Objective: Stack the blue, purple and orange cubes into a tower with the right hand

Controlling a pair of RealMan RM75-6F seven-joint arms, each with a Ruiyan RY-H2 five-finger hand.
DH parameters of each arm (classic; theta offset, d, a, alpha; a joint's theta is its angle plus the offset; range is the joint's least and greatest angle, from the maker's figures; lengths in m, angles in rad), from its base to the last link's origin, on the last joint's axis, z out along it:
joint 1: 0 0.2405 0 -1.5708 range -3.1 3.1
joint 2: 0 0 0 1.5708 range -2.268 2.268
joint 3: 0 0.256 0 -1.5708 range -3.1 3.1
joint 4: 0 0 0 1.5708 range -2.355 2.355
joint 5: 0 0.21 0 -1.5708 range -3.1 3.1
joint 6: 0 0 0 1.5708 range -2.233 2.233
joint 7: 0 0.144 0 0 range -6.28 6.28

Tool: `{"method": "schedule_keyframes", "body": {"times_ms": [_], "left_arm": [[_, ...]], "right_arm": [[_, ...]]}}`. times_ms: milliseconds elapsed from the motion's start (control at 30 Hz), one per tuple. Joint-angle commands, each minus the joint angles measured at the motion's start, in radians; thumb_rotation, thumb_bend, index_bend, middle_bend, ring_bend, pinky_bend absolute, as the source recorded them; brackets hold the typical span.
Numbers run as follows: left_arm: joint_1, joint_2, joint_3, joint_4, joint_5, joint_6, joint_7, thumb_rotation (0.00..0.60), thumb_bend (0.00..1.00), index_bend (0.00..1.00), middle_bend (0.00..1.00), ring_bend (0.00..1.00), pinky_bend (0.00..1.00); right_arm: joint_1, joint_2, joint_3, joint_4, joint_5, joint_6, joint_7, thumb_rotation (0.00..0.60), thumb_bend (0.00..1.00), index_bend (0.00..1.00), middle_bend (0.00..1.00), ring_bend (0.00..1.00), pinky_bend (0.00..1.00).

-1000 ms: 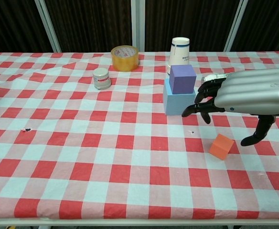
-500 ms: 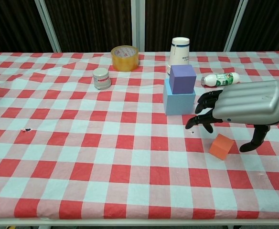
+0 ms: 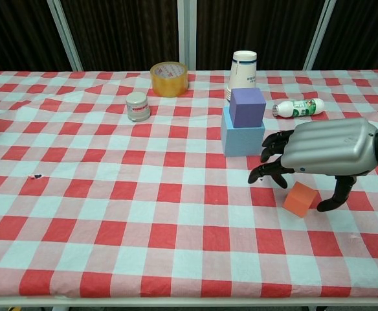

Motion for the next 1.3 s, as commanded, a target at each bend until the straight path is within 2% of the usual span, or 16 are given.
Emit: {"method": "schedule_keyframes", "body": {"times_ms": [33,300,433,733,833,1000,1100,1300], "left_arm": [[0.0,0.0,-0.001,0.001,-0.001,0.0,0.0,0.6,0.11,0.31,0.24,0.16,0.29],[0.002,-0.002,-0.002,0.004,-0.004,0.001,0.006,0.6,0.11,0.31,0.24,0.16,0.29],[0.002,-0.002,-0.003,0.002,-0.005,0.001,0.008,0.6,0.11,0.31,0.24,0.16,0.29],[0.003,-0.002,-0.005,0.001,-0.008,-0.001,0.002,0.6,0.11,0.31,0.24,0.16,0.29],[0.003,0.0,-0.006,0.0,-0.007,0.0,0.0,0.6,0.11,0.31,0.24,0.16,0.29],[0.002,0.003,-0.008,-0.006,-0.007,0.003,-0.007,0.6,0.11,0.31,0.24,0.16,0.29],[0.002,0.007,-0.007,-0.013,-0.003,0.006,-0.014,0.6,0.11,0.31,0.24,0.16,0.29],[0.001,0.012,-0.007,-0.023,0.002,0.01,-0.022,0.6,0.11,0.31,0.24,0.16,0.29]], "right_arm": [[0.004,-0.007,0.001,0.008,0.001,-0.004,0.003,0.6,0.1,0.15,0.4,0.13,0.06],[0.008,-0.028,0.001,0.029,0.002,-0.001,0.018,0.6,0.13,0.19,0.46,0.18,0.08],[0.008,-0.03,0.001,0.031,0.006,0.002,0.027,0.6,0.14,0.2,0.52,0.22,0.09],[0.006,-0.001,0.013,-0.001,0.009,0.04,0.036,0.6,0.14,0.21,0.55,0.24,0.09],[0.012,0.035,0.038,-0.052,0.02,0.059,0.034,0.6,0.14,0.21,0.55,0.24,0.09],[0.023,0.127,0.108,-0.198,0.072,0.085,0.003,0.6,0.14,0.21,0.55,0.24,0.09],[0.027,0.188,0.169,-0.299,0.133,0.097,-0.041,0.6,0.14,0.21,0.55,0.25,0.09],[0.067,0.232,0.288,-0.384,0.307,0.067,-0.173,0.6,0.14,0.21,0.55,0.26,0.1]]}}
